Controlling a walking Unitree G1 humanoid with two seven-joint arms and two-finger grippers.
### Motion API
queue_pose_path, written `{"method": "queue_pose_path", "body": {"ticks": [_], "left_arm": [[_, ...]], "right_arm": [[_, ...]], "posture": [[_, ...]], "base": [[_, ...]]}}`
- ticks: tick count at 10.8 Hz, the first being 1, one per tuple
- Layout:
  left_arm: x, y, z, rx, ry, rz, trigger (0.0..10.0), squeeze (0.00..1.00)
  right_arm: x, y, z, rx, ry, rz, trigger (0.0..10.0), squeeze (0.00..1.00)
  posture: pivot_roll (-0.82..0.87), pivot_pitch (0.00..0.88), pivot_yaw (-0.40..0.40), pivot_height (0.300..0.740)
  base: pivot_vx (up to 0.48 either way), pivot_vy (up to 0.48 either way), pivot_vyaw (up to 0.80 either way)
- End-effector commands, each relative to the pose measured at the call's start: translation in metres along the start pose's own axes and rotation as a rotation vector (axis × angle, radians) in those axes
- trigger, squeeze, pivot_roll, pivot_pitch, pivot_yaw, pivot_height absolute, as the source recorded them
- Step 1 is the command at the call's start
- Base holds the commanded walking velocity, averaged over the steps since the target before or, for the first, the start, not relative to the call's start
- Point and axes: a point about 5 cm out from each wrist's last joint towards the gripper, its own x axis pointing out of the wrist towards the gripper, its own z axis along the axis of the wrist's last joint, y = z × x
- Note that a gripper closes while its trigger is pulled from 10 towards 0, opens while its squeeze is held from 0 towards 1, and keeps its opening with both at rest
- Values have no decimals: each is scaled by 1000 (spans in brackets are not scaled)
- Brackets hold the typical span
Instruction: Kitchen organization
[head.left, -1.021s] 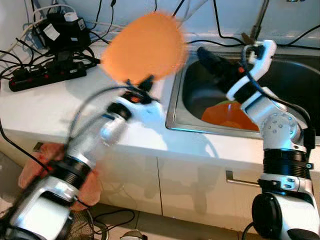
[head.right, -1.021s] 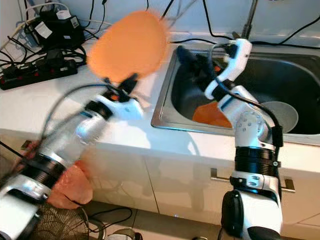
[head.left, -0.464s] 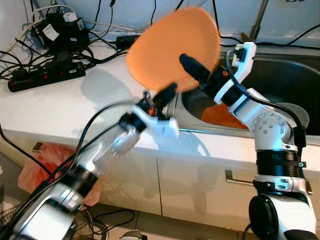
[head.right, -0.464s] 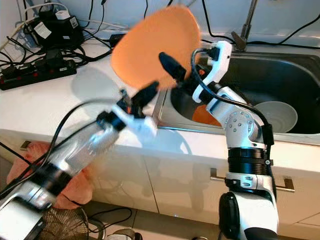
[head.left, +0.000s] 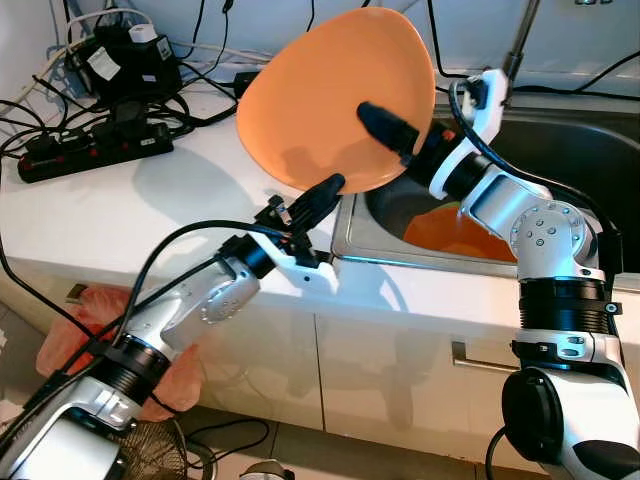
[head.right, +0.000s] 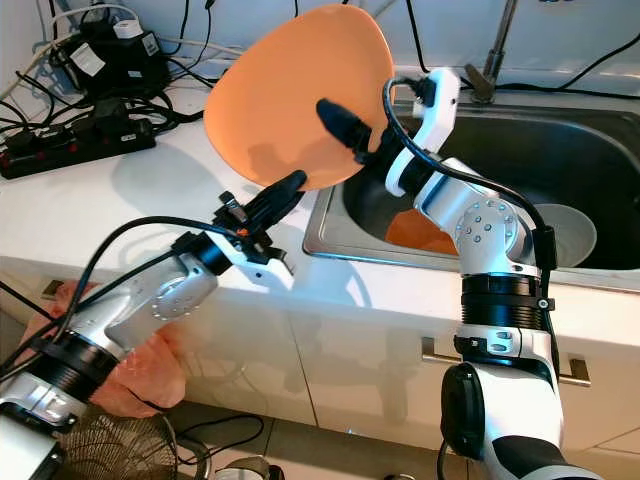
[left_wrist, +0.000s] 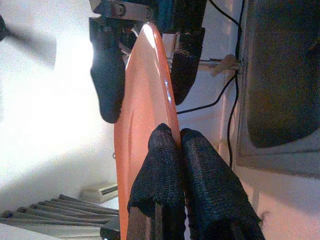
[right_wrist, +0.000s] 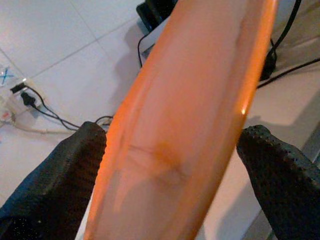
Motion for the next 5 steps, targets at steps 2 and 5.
{"method": "queue_pose_path", "body": {"ticks": [2,5], "left_arm": [[0,15,3,39,-66,70,0,0],[1,17,2,46,-79,78,0,0]], "right_arm": [[-1,-5,-4,60,69,-14,2157,0],[-7,-10,-7,89,120,-20,0,0]], "posture": [[190,27,44,740],[186,28,43,740]], "base": [[0,0,0],[0,0,0]]}}
